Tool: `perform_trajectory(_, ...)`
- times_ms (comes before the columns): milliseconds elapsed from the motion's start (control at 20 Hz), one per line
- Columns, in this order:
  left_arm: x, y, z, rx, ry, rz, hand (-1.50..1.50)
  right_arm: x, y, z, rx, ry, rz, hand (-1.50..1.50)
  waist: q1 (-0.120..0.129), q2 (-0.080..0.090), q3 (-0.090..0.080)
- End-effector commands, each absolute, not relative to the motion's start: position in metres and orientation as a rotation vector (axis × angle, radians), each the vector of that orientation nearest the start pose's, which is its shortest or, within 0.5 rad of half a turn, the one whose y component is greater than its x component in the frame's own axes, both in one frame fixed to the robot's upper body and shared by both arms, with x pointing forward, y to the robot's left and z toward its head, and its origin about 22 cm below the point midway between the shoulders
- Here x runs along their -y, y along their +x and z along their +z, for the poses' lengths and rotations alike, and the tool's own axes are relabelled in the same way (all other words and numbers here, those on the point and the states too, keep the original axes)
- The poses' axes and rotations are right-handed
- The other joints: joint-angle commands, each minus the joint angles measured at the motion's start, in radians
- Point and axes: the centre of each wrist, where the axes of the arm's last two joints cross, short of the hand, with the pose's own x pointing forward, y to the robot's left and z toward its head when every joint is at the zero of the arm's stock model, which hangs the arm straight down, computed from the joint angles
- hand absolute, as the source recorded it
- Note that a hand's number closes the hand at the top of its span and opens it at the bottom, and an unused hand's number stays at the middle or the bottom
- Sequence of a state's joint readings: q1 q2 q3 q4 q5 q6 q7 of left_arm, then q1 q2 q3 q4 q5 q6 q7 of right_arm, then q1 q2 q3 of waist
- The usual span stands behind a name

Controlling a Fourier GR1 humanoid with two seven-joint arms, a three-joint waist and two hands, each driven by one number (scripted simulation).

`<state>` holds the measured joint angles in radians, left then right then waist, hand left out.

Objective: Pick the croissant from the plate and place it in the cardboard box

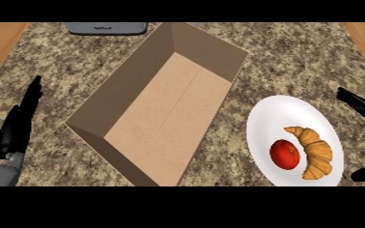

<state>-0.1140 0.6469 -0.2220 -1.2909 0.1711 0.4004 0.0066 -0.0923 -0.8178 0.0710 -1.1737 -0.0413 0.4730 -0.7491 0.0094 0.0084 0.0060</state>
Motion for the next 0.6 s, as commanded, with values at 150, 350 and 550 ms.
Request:
perform_trajectory(150,-0.338,0.262,0.011,1.376,0.635,-0.231,0.00,0.455,0.264,0.076,1.592,-0.011,1.342,-1.50,0.022,-0.003,-0.003)
perform_trajectory(350,-0.343,0.271,0.020,1.382,0.622,-0.237,0.00,0.437,0.284,0.087,1.453,-0.045,1.519,-1.50,0.022,-0.003,-0.005)
perform_trajectory(550,-0.350,0.275,0.017,1.384,0.633,-0.221,0.00,0.426,0.301,0.106,1.313,-0.098,1.692,-1.50,0.020,-0.003,-0.006)
